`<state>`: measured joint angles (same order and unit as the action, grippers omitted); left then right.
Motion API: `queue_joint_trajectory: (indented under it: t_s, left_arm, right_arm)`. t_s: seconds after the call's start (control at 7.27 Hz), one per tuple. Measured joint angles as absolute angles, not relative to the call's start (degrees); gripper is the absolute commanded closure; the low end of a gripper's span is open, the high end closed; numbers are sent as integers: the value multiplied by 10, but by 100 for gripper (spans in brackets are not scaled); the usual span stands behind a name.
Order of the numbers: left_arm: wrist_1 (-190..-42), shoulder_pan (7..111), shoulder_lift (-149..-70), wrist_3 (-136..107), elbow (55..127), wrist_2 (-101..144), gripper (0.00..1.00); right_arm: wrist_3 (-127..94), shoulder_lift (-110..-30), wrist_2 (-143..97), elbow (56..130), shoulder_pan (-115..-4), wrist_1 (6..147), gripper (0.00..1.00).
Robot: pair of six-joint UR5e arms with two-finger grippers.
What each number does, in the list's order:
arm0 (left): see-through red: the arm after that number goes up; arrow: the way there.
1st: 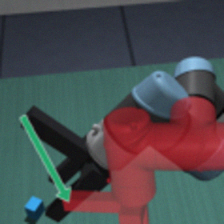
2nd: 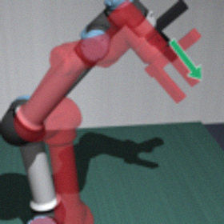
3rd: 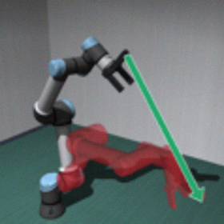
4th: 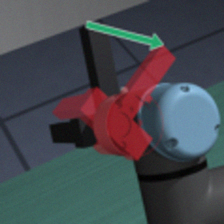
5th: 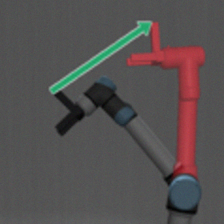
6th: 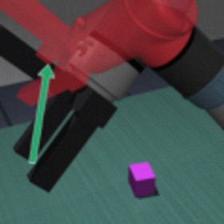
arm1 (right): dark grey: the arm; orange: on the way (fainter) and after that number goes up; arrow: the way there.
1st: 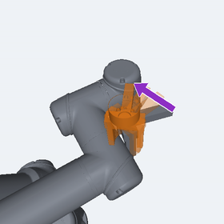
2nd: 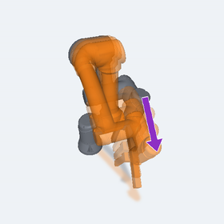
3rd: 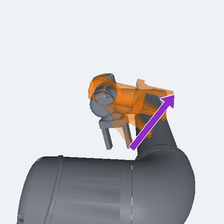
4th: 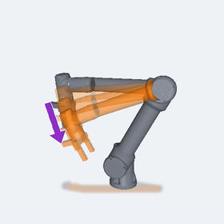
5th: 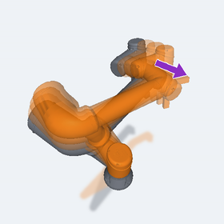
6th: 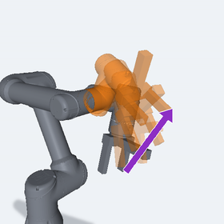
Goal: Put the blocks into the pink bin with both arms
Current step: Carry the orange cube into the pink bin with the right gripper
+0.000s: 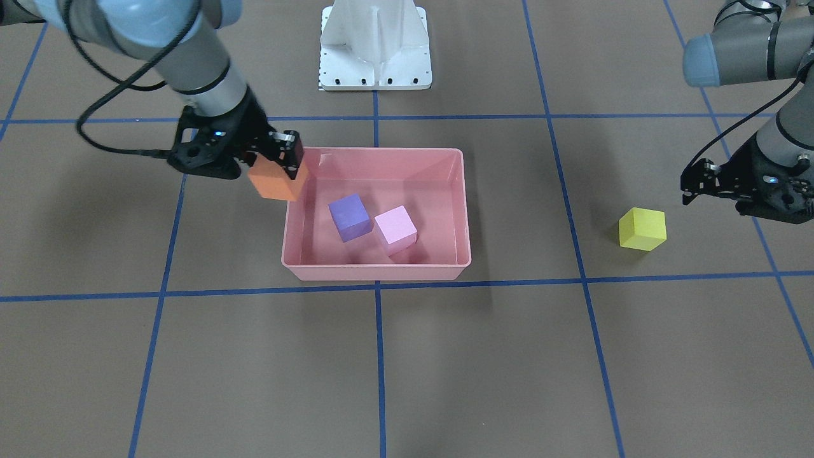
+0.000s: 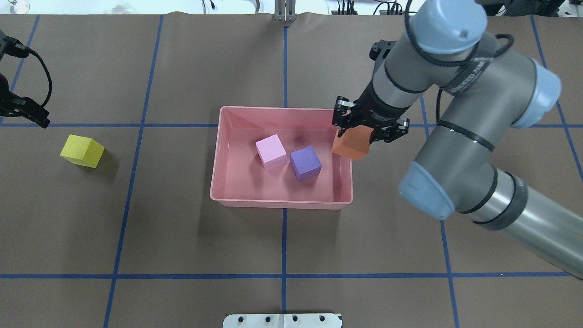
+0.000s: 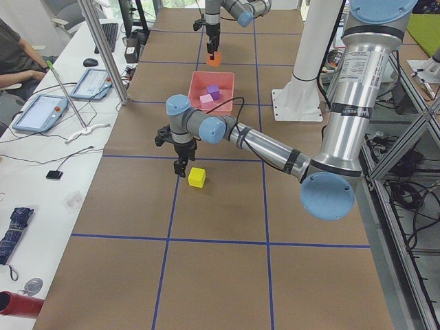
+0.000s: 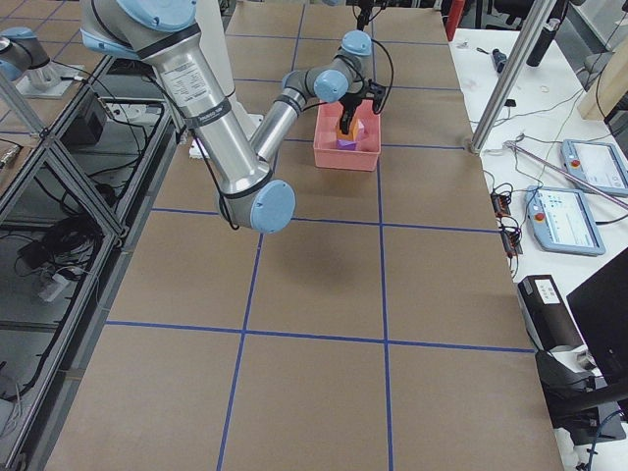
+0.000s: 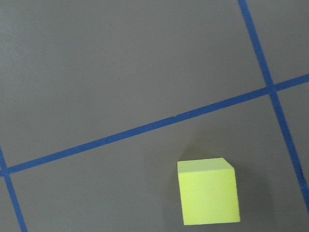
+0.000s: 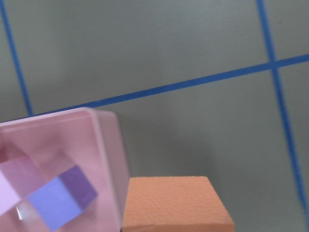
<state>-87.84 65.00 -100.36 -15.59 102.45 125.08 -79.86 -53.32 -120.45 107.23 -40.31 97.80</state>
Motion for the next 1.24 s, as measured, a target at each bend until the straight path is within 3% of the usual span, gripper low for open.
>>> queue_joint_trajectory:
  t_s: [0.69, 0.83, 0.96, 1.24]
  left_arm:
    - [-877, 647, -1025, -188, 1014, 1249, 0]
    - [-877, 644, -1028, -195, 1013, 1249, 0]
    - [-877, 637, -1032, -206, 1011, 1246, 0]
    - [-878, 615, -1039, -218, 1000, 1227, 0]
  right_arm:
    - [-904, -468, -1100, 958, -294, 867, 100]
    - [-906, -469, -1099, 954, -288, 863, 85]
    - [-908, -471, -1099, 954, -282, 861, 2]
    - [-911, -473, -1097, 951, -274, 860, 0]
